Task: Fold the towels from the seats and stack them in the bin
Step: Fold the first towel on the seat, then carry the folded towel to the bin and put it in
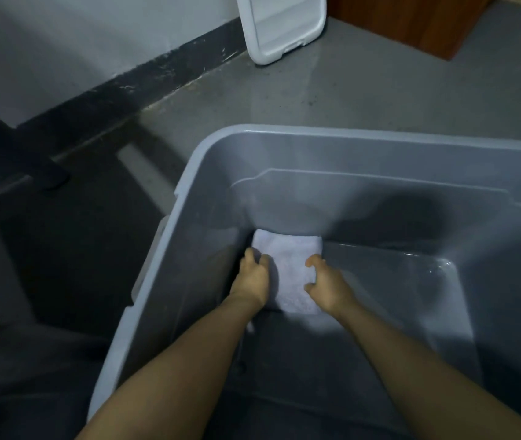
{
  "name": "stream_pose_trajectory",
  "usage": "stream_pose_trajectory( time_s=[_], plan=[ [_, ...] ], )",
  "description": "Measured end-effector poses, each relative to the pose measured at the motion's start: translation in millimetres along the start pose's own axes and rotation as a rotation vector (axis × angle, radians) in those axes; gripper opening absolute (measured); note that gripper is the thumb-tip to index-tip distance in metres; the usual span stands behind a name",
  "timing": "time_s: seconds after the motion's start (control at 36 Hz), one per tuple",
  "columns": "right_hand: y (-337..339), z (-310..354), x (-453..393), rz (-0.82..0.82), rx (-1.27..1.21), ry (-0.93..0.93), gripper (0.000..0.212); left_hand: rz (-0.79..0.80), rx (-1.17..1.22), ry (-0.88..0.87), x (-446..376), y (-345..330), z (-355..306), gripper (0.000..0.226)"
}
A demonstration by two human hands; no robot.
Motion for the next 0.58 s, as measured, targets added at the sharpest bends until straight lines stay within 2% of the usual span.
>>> stream_pose_trajectory(
  time_s=[0.08,0.14,0.25,0.42,0.5,0.58],
  plan=[
    [-4.4,-0.7,1.2,0.007,0.046,-0.021,0.047,-0.018,-0.004,-0.049,1.1,7.3,-12.3,0.053],
    [1.6,3.4,2.9,-0.013,0.112,-0.007,0.05,0.021,0.071,0.005,1.8,7.8,-12.8,0.054],
    [20.1,11.1,8.2,-0.03,0.114,-0.016,0.05,0.016,-0.033,-0.017,9.7,26.3,-27.3,0.056],
    [68.8,37.0,34.1,-0.125,-0.009,0.067,0.035,-0.064,-0.215,-0.126,40.2,81.6,-62.7,0.038],
    [96.7,54.9,55.3,-0.176,-0.05,0.071,0.018,-0.11,-0.174,-0.135,65.2,112.7,-79.1,0.032],
    [121.4,76.5,76.6,-0.215,-0.05,0.097,0.017,-0.172,-0.1,-0.163,89.5,143.4,-95.2,0.03]
  ],
)
Point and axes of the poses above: each hand's wrist, its own x-axis away from the middle knuckle, its own y-axis out of the back of the hand, z = x × y, the point moved 9 cm from there along -x, towards the middle knuckle, and after that the axes turned 3 degrees about -y, right-handed, at the moved point
